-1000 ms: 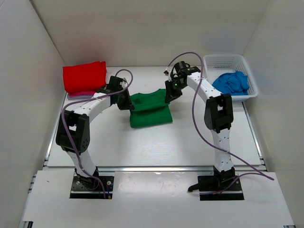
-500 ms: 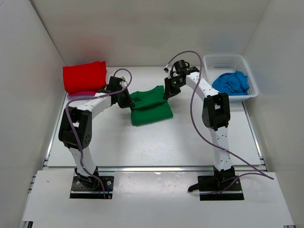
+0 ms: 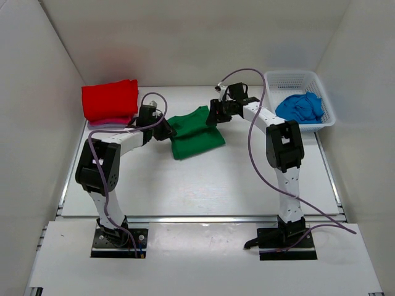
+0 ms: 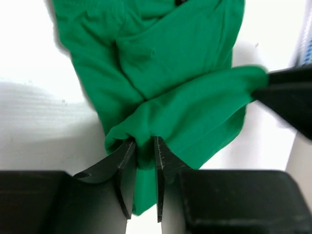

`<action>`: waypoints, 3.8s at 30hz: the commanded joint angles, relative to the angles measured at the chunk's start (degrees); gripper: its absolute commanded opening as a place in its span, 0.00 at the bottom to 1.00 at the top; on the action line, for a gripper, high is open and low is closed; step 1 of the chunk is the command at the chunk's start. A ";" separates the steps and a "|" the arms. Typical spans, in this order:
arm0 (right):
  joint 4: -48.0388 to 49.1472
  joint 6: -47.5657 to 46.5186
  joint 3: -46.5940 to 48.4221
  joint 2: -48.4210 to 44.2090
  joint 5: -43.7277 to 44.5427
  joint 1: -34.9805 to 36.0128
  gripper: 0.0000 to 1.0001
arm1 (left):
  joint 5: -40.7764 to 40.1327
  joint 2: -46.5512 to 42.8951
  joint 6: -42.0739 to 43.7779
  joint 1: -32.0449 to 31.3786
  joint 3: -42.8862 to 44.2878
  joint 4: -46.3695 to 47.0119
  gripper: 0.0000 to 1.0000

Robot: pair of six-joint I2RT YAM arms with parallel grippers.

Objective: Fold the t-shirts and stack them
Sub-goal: Fold the long partially folded tshirt into a neat square

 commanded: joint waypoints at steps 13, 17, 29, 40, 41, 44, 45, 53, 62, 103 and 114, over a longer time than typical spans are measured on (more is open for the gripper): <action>45.04 9.68 -20.19 -12.10 -7.46 -2.51 0.66 | -2.32 -2.19 -9.99 2.32 -3.57 22.31 0.32; 41.63 6.61 -14.56 -8.75 -7.55 -3.04 0.67 | -1.44 0.89 -9.20 2.76 -0.93 21.61 0.31; 23.44 -16.77 -7.52 -3.56 -18.27 -6.46 0.64 | -2.05 2.48 -6.22 4.17 -1.19 22.48 0.37; 14.90 -23.81 -3.66 -0.66 -20.83 -6.46 0.65 | 4.71 3.09 6.00 7.07 -2.86 28.46 0.52; 14.46 -24.07 -3.05 -0.14 -21.08 -6.20 0.64 | 4.89 3.79 7.66 6.81 -2.60 27.59 0.53; 12.09 -24.51 -0.85 1.45 -20.82 -5.68 0.63 | 6.82 4.94 10.83 6.54 -0.23 25.83 0.53; 11.74 -24.95 -0.06 2.23 -20.91 -5.93 0.62 | 7.52 5.37 11.28 6.02 -0.13 26.17 0.53; 9.19 -26.97 0.56 3.21 -20.30 -5.58 0.56 | 11.48 5.90 13.39 5.23 -1.36 27.58 0.52; 6.91 -26.44 8.02 7.69 -22.23 -5.14 0.50 | 13.33 6.78 13.13 4.96 -1.62 28.02 0.45; 4.17 -25.22 -40.46 -40.10 -7.30 6.89 0.00 | 18.87 -34.85 19.37 0.39 -27.19 13.35 0.00; 2.95 -19.94 -52.69 -56.89 -2.28 14.01 0.00 | 17.55 -58.49 17.89 -2.06 -33.62 -2.02 0.00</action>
